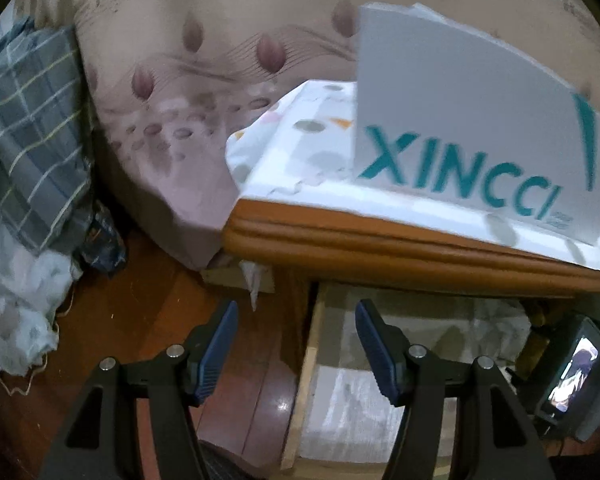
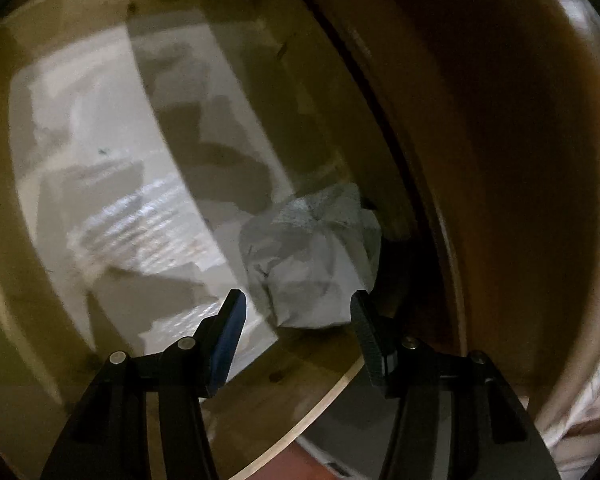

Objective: Take underwear out of drawer

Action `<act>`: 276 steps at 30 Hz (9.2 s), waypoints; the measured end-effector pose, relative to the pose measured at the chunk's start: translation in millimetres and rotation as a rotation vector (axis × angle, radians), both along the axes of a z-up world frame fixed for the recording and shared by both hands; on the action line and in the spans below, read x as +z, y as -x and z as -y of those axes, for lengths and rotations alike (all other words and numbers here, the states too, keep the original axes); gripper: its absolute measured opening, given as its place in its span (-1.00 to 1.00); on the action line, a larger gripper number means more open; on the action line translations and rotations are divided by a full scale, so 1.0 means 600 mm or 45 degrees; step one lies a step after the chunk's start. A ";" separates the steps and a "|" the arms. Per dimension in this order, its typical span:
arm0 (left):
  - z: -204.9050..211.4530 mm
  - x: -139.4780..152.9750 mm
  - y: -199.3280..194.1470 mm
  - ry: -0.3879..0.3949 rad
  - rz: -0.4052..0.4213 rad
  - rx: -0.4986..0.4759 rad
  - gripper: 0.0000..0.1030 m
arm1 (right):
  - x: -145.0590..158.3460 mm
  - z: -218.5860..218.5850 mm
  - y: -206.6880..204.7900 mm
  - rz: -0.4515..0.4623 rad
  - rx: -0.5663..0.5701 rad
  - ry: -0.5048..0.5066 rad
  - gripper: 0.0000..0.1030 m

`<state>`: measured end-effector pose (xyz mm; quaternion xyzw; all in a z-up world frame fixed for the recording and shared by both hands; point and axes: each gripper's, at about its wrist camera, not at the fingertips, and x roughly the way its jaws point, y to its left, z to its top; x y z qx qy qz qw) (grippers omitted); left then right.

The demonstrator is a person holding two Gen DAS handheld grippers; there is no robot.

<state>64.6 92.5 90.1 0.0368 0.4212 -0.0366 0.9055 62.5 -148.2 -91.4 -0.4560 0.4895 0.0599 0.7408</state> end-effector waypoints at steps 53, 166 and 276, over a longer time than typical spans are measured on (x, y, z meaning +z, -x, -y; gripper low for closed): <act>-0.017 -0.041 -0.034 0.099 -0.174 0.070 0.21 | -0.060 0.059 -0.054 -0.110 -0.098 -0.408 -0.37; 0.073 -0.029 0.011 -0.094 -0.077 -0.212 0.21 | 0.529 0.025 0.049 0.449 -0.467 -1.125 -0.43; 0.116 -0.070 0.094 -0.116 -0.175 -0.186 0.21 | 0.167 0.036 0.106 0.389 -0.726 -1.055 0.97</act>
